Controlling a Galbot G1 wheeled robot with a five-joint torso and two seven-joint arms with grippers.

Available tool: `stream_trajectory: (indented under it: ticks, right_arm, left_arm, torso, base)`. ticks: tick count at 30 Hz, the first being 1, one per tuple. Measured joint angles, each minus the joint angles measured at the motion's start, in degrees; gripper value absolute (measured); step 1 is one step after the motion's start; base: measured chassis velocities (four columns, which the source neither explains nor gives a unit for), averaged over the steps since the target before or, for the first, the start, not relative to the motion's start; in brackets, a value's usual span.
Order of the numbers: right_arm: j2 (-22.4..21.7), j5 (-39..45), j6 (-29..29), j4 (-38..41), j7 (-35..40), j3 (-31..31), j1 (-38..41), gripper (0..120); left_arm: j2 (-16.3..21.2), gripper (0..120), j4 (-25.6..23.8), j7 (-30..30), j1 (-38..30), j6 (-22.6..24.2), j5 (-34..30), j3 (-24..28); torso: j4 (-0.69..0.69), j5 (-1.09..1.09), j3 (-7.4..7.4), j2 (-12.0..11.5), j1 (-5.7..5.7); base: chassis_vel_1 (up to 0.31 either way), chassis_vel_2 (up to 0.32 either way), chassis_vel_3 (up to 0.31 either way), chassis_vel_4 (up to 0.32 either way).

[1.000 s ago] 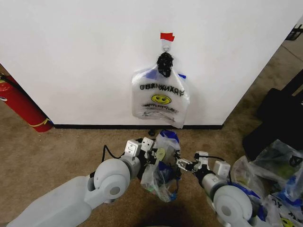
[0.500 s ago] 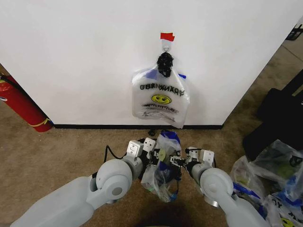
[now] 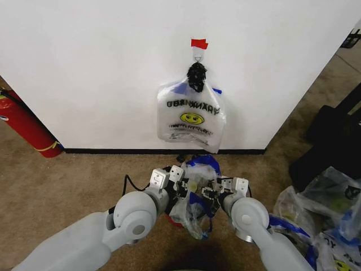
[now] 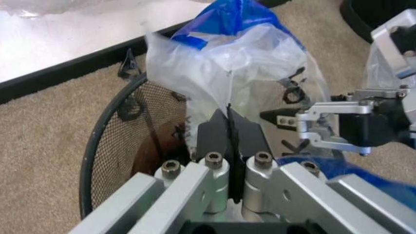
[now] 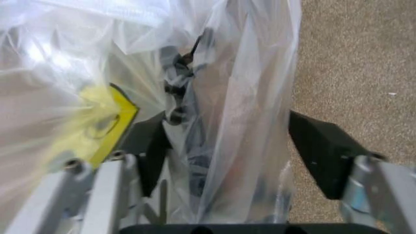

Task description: Pick up the garbage bag from the wall and place it over the trash bin.

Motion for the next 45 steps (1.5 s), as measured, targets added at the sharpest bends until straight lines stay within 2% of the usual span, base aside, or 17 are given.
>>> stream_trajectory:
  ticks: [4, 6, 11, 13, 17, 33, 38, 42, 45]
  right_arm:
    - [0.41, 0.34, 0.30, 0.33, 0.00, 0.61, -0.33, 44]
    - [0.49, 0.37, 0.35, 0.40, -0.01, 0.80, -0.44, 41]
    - [1.46, 0.49, 0.69, 0.51, -0.40, 2.16, -1.33, 19]
    - [1.80, 0.44, 0.81, 0.55, -0.58, 2.42, -1.61, 16]
    - [2.94, -0.37, 1.37, 0.85, -1.43, 3.34, -2.84, 0]
    - [3.39, -4.12, 2.86, 3.11, -6.82, 6.55, -8.25, 0]
    - [2.72, -4.69, 3.52, 4.53, -8.68, 8.36, -10.58, 0]
    - [1.93, -4.72, 3.78, 6.24, -11.17, 10.25, -12.60, 0]
    - [1.19, -4.59, 4.16, 7.89, -12.00, 12.11, -14.93, 0]
  left_arm:
    - [0.23, 0, 0.07, 0.03, 0.32, -0.05, 0.38, -0.02]
    - [0.31, 0, 0.07, 0.06, 0.36, -0.05, 0.45, -0.02]
    - [0.78, 0, -0.07, 0.43, 0.77, -0.10, 1.22, -0.09]
    - [0.82, 0, -0.11, 0.48, 0.87, -0.13, 1.40, -0.14]
    - [1.28, 0, -0.14, 1.13, 1.20, -0.48, 2.58, -0.37]
    - [5.15, 0, -0.97, 3.04, 0.67, -1.07, 2.65, -2.67]
    - [7.31, 0, -0.25, 3.48, 0.11, -1.41, 0.02, -3.71]
    - [8.53, 0, 1.44, 4.69, -0.40, -1.61, -0.17, -3.79]
    - [8.48, 0, 4.77, 6.00, -0.94, -1.81, 1.05, -3.77]
  torso:
    - [0.00, 0.00, 0.00, 0.00, 0.00]
    - [0.00, 0.00, 0.00, 0.00, 0.00]
    - [0.00, 0.00, 0.00, 0.00, 0.00]
    - [0.01, 0.00, 0.00, 0.00, 0.00]
    - [0.00, 0.01, 0.00, 0.00, 0.00]
    - [0.00, 0.00, 0.00, 0.00, 0.00]
    - [0.00, 0.00, 0.00, 0.01, 0.00]
    - [0.01, 0.00, 0.00, 0.01, 0.00]
    - [0.00, 0.00, 0.00, 0.01, 0.00]
  base:
    - [0.000, 0.000, 0.000, 0.000]
    - [0.000, 0.000, 0.000, 0.000]
    - [0.000, 0.000, 0.000, 0.000]
    - [0.000, 0.000, 0.000, 0.000]
    - [0.000, 0.000, 0.000, 0.000]
    - [0.000, 0.000, 0.000, 0.000]
    - [0.000, 0.000, 0.000, 0.000]
    - [0.000, 0.000, 0.000, 0.000]
    - [0.000, 0.000, 0.000, 0.000]
